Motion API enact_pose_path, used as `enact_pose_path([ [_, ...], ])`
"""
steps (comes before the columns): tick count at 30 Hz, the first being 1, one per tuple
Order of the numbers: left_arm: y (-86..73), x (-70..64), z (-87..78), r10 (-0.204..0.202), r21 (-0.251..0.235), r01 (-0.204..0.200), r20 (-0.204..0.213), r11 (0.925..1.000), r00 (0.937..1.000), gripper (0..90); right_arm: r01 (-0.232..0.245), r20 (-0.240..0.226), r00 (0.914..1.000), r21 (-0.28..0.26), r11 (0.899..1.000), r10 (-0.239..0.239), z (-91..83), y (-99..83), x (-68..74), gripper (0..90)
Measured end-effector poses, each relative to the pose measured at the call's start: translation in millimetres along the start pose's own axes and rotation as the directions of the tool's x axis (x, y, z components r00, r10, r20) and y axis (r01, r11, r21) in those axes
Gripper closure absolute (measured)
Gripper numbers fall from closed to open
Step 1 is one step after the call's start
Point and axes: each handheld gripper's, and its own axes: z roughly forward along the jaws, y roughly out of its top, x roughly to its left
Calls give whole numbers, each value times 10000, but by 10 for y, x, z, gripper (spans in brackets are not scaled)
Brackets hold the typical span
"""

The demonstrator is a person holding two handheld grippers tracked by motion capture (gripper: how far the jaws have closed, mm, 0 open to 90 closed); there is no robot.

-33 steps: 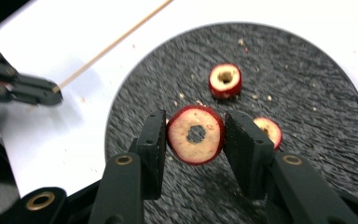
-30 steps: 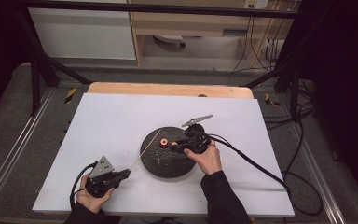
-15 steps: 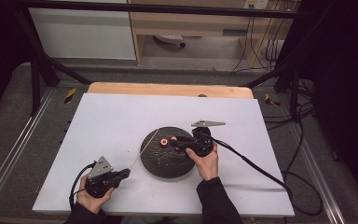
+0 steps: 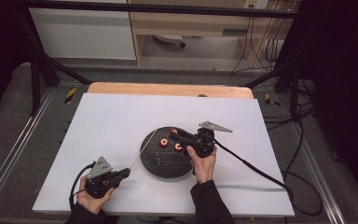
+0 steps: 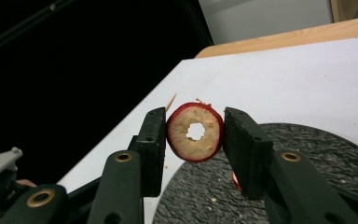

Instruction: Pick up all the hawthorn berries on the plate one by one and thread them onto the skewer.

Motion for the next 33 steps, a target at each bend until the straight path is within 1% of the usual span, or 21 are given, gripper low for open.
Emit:
enact_pose_path([
  [1, 1, 0, 0, -9, -9, 9, 5, 10000, 10000, 882, -114, -72, 9999, -153, 9998, 113, 8, 2, -2, 605],
  [2, 0, -1, -1, -16, -14, 16, -1, 10000, 10000, 882, -114, -72, 9999, -153, 9998, 113, 8, 2, -2, 605],
  [6, -3, -9, 1, -5, -40, 5, -23, 10000, 10000, 882, -239, -2, 9997, -576, 9981, 239, 26, -4, -3, 606],
  [11, -4, -13, 1, -25, -67, 25, -11, 10000, 10000, 882, -522, 24, 9986, -1228, 9911, 529, 36, 8, 11, 607],
  [13, -2, -16, -2, -48, -96, 48, -1, 9999, 10000, 882, -648, 22, 9978, -1516, 9863, 659, 38, 30, 9, 607],
  [14, -2, -19, -2, -55, -109, 55, -3, 9999, 10000, 882, -648, 22, 9978, -1516, 9863, 659, 38, 30, 9, 607],
  [16, 0, -24, -1, -55, -127, 55, 20, 9999, 10000, 882, -665, 27, 9977, -1687, 9834, 679, 45, 39, 1, 607],
  [23, 8, -54, -2, -128, -238, 131, 124, 9996, 9998, 882, -1129, -17, 9934, -2059, 9720, 1151, 108, 51, -45, 608],
  [26, 13, -75, 5, -130, -237, 134, 141, 9996, 9998, 882, -1337, -135, 9909, -2094, 9686, 1339, 145, 42, -60, 608],
  [27, 16, -81, 8, -147, -239, 150, 139, 9996, 9998, 882, -1289, -119, 9915, -2078, 9696, 1293, 156, 41, -64, 608],
  [29, 21, -90, 13, -192, -257, 196, 180, 9995, 9997, 882, -1285, -126, 9916, -2149, 9681, 1289, 171, 39, -61, 608],
  [33, 32, -117, 25, -338, -303, 346, 264, 9989, 9991, 882, -1375, -197, 9904, -2207, 9656, 1365, 211, 41, -41, 608],
])
